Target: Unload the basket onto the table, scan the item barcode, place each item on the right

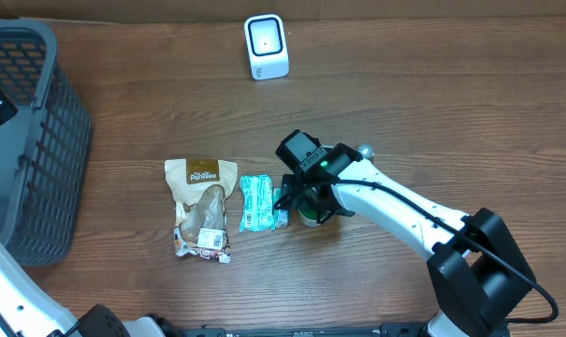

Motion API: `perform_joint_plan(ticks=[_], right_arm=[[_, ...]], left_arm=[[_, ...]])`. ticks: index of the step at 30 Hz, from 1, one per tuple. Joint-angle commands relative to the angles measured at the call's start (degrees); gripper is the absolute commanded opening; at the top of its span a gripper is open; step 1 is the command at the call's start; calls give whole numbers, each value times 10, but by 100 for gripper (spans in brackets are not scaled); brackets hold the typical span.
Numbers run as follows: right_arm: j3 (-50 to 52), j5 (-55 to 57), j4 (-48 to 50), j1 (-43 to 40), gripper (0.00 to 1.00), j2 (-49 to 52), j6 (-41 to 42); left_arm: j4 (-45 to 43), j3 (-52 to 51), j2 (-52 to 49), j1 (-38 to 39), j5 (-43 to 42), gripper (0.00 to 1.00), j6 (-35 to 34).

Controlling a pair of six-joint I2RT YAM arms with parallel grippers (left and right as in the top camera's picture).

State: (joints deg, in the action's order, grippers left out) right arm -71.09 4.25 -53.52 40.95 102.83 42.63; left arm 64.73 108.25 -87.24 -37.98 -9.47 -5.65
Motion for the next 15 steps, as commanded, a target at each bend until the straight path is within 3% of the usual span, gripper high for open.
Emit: perform_joint_plan(ticks=[1,3,7,15], right_arm=[[-12,-8,5,-1,100,1,7],[-12,-16,4,-1,99,1,7],[-12,-16,-9,-1,87,1,7],[-12,-15,-12,-1,80,1,13]], left_arm=[[-2,-3,-2,1,-6,100,-4],[-2,-3,-2,1,-6,100,-4],[-2,-3,-2,1,-6,100,-4],[-2,-3,-2,1,-6,99,-4]])
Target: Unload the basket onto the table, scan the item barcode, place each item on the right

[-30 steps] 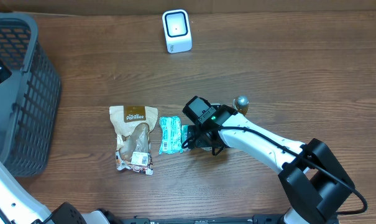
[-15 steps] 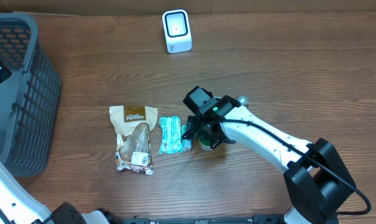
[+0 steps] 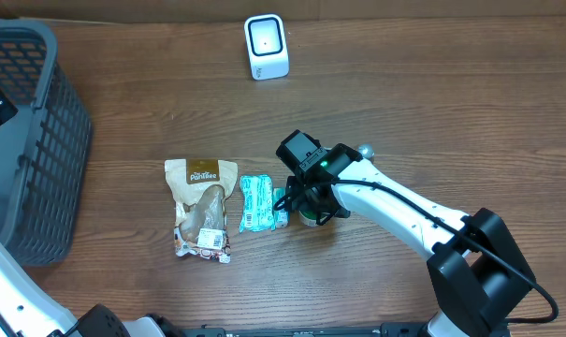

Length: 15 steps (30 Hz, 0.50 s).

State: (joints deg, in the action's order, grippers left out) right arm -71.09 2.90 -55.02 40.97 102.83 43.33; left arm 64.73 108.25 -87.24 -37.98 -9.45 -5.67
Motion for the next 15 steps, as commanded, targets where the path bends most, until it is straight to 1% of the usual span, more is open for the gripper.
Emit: perform_joint_plan(ticks=[1,5,15], right_arm=[[-10,0,3,-1,80,1,13],[3,0,9,-1,80,2,27],[36,0,34,-1,80,2,28]], left_arm=[[-2,-3,-2,1,-7,100,-3],[-2,-3,-2,1,-7,100,-3],[-2,-3,-2,1,-7,100,-3]])
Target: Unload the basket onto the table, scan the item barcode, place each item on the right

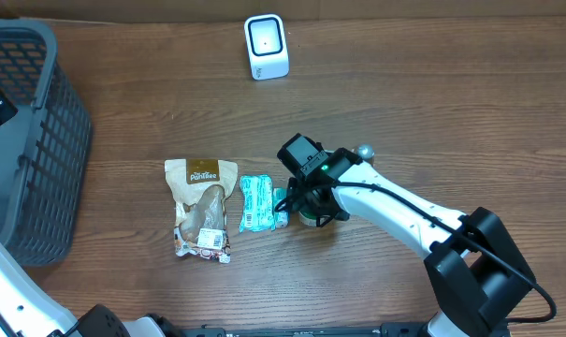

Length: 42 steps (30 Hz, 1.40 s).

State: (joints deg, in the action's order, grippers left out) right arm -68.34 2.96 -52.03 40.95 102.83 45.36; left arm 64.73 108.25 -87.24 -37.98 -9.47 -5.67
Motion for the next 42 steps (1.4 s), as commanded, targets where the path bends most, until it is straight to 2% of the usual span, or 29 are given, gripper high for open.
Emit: perform_joint_plan(ticks=[1,13,28,31,35,38,42], right_arm=[[9,-1,5,-1,80,2,7],[39,-1,47,-1,76,2,7],[46,4,59,-1,76,10,7],[46,3,57,-1,70,15,7],[45,2,52,-1,58,14,7],[41,-11,47,-2,52,14,7],[8,-12,-4,-9,51,14,7]], left_arm=[[-2,-3,-2,1,-6,100,-3],[-2,-3,-2,1,-6,100,-3],[-2,-3,-2,1,-6,100,-3],[-2,-3,-2,1,-6,100,-3],[-2,-3,-2,1,-6,100,-3],[-2,-3,-2,1,-6,100,-3],[-2,-3,-2,1,-6,100,-3]])
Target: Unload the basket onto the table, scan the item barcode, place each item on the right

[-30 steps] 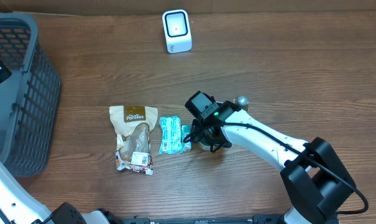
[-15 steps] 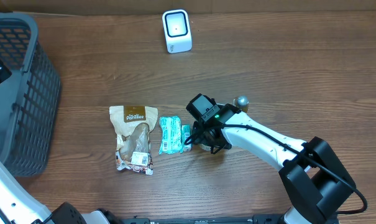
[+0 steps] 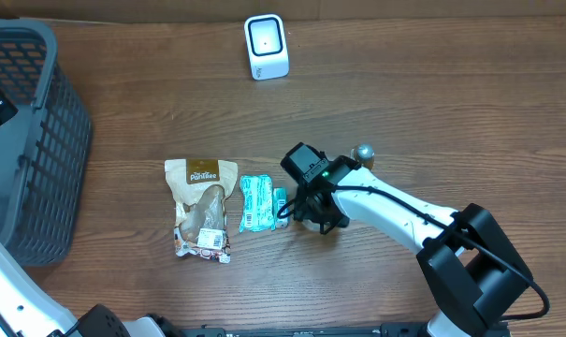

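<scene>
My right gripper (image 3: 308,213) points down at the table just right of a teal packet (image 3: 255,203), its black wrist covering the fingers from above. Whatever lies beneath it is hidden, and I cannot tell how the jaws stand. A brown snack bag (image 3: 202,204) with a white barcode label at its near end lies left of the teal packet. The white barcode scanner (image 3: 265,45) stands at the far edge of the table. Only a black piece of the left arm shows at the left edge; its gripper is out of view.
A large grey mesh basket (image 3: 49,159) fills the far left of the table. The right arm's white links (image 3: 395,211) run from the gripper to its black base (image 3: 479,271) at the near right.
The right gripper has shifted slightly right and toward the near edge. The small green round item that showed under its fingers is now covered by the wrist. Packet, bag and scanner lie unchanged.
The right gripper hovered over a small green round item beside the teal packet at each earlier moment, drifting only slightly. It now sits squarely over that spot, hiding the item. The left arm stayed at the left edge throughout.
</scene>
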Motion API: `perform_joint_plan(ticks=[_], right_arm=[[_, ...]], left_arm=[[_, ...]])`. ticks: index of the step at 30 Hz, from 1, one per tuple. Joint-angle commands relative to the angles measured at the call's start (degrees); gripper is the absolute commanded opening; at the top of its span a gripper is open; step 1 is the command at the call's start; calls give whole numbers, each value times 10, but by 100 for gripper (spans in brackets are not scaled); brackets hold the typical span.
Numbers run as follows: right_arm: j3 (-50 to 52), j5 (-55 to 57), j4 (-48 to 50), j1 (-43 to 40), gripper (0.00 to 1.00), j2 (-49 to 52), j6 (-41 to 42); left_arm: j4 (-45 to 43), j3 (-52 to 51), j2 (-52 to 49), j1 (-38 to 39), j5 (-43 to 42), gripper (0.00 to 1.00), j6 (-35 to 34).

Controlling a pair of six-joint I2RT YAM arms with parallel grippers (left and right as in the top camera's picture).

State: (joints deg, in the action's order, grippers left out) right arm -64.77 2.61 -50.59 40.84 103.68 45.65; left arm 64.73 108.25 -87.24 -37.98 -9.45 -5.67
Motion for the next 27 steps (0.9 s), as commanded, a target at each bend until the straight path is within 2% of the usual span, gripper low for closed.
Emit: perform_joint_plan(ticks=[1,12,13,18,27], right_arm=[[-39,-8,-36,-11,51,6,4],[-183,-30,-182,-14,51,4,-11],[-196,-46,-187,-14,51,4,-11],[-243,-170,-176,-14,38,4,-39],[-246,-433,-162,-14,39,4,-38]], left_arm=[[-2,-3,-2,1,-7,100,-3],[-2,-3,-2,1,-7,100,-3],[-2,-3,-2,1,-7,100,-3],[-2,-3,-2,1,-7,100,-3],[-2,-3,-3,1,-7,99,-3]])
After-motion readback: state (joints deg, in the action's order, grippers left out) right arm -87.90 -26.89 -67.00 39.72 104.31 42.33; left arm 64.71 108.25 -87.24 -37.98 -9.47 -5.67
